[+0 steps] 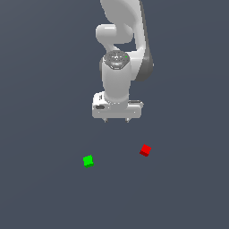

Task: Stack the red cube on top of the green cube.

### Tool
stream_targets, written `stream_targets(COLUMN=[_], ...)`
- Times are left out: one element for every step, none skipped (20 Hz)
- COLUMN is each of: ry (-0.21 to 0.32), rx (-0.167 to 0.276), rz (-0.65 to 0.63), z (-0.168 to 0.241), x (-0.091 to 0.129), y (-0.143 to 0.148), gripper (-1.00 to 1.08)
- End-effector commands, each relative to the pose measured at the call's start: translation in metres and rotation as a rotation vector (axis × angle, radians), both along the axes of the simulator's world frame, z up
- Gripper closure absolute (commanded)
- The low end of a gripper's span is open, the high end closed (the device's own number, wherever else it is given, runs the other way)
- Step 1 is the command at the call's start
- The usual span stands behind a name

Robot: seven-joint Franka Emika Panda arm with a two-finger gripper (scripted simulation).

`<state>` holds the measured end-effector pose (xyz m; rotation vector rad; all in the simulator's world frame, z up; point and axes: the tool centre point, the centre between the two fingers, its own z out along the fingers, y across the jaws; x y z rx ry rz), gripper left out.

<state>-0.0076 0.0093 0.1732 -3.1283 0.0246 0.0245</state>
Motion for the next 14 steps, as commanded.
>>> stream_targets(ry=[0.0,0.0,0.0,0.0,0.0,0.0,0.0,0.0,-0.001,-0.001,-0.001,-0.001,-0.001,-0.002], rx=[0.0,0.0,0.0,0.0,0.0,0.0,0.0,-0.001,-0.001,-0.001,-0.001,-0.002,-0.002,-0.002], rz=[0.0,0.0,-0.002,-0.004,-0.007,-0.011,-0.015,-0.021,-0.027,-0.034,-0.042,-0.051,-0.061,-0.071], z=[0.0,0.0,0.0,-0.001,-0.001,-0.002,-0.003,-0.004,-0.005,-0.007,-0.008,-0.01,-0.012,-0.014], x=[0.0,0.0,0.0,0.0,0.0,0.001,0.001,0.001,0.002,0.002,0.003,0.004,0.004,0.005], y=[0.0,0.0,0.001,0.001,0.002,0.003,0.005,0.007,0.009,0.011,0.014,0.017,0.02,0.023], gripper=[-0.92,-0.92,-0.92,-0.92,-0.92,-0.92,-0.92,-0.92,-0.92,-0.92,-0.92,-0.92,-0.92,-0.92])
